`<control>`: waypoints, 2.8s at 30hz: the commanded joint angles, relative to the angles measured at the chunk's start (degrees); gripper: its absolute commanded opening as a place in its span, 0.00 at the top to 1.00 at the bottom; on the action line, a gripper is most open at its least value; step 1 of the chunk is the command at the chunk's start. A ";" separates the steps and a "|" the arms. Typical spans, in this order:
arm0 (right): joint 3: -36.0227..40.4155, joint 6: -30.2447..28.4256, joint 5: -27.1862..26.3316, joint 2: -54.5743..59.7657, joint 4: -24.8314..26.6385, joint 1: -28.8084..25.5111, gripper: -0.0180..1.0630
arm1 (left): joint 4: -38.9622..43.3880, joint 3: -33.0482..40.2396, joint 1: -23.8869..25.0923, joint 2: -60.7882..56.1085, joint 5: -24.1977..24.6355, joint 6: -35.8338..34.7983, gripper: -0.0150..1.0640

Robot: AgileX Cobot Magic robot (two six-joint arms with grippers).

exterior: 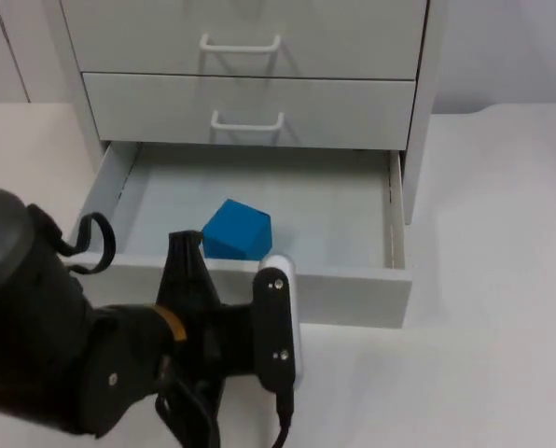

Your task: Open the drawer with the left hand, place the block into the drawer with the right hand, then close the drawer with the left hand.

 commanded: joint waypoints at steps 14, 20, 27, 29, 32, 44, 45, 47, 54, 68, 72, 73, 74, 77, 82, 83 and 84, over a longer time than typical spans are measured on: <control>0.17 0.12 -1.13 -0.44 -0.03 -0.22 0.02 | -1.24 -3.45 2.63 -0.24 -4.42 1.12 0.99; 0.17 0.12 -1.13 -0.44 -0.03 -0.22 0.02 | -0.68 -6.03 3.70 0.14 -4.42 1.50 0.99; 0.17 0.12 -1.13 -0.44 -0.03 -0.22 0.02 | -0.39 -8.26 4.36 1.66 -4.59 1.94 0.99; 0.17 0.12 -1.13 -0.44 -0.03 -0.22 0.02 | -0.30 -8.87 4.36 1.92 -4.84 1.94 0.99; 0.17 0.12 -1.13 -0.44 -0.03 -0.22 0.02 | -0.69 -10.04 4.36 2.75 -6.37 2.17 0.99; 0.17 0.12 -1.13 -0.44 -0.03 -0.22 0.02 | -0.85 -15.45 6.45 3.94 -8.73 2.53 0.99; 0.17 0.12 -1.13 -0.44 -0.03 -0.22 0.02 | -0.43 -15.84 7.02 4.07 -8.72 2.53 0.99; 0.17 0.12 -1.13 -0.44 -0.03 -0.22 0.02 | -0.15 -16.07 7.47 4.30 -8.84 2.64 0.99; 0.17 0.10 -1.25 -0.44 -0.03 -0.22 0.02 | 0.72 -16.89 8.32 6.83 -8.96 2.53 0.99; 0.17 0.10 -1.40 -0.44 -0.03 -0.22 0.02 | 0.58 -22.70 8.32 9.95 -9.12 1.72 0.99; 0.17 0.10 -1.40 -0.44 -0.03 -0.22 0.02 | -0.41 -24.83 8.32 10.89 -9.13 2.55 0.99; 0.17 0.10 -1.40 -0.44 -0.03 -0.22 0.02 | -0.41 -24.84 8.32 10.99 -9.13 2.55 0.99; 0.17 0.10 -1.40 -0.44 -0.03 -0.22 0.02 | -0.41 -24.84 8.32 10.99 -9.13 2.55 0.99; 0.17 0.10 -1.40 -0.44 -0.03 -0.22 0.02 | -0.41 -24.84 8.70 10.98 -8.57 2.55 0.99; 0.17 0.10 -1.40 -0.44 -0.03 -0.22 0.02 | -1.52 -24.84 8.98 10.98 -8.45 2.55 0.99; 0.17 0.10 -1.40 -0.44 -0.03 -0.22 0.02 | -3.06 -24.74 8.98 10.98 -7.74 2.55 0.99; 0.17 0.10 -1.40 -0.44 -0.03 -0.22 0.02 | -3.06 -24.74 8.98 10.98 -7.74 2.55 0.99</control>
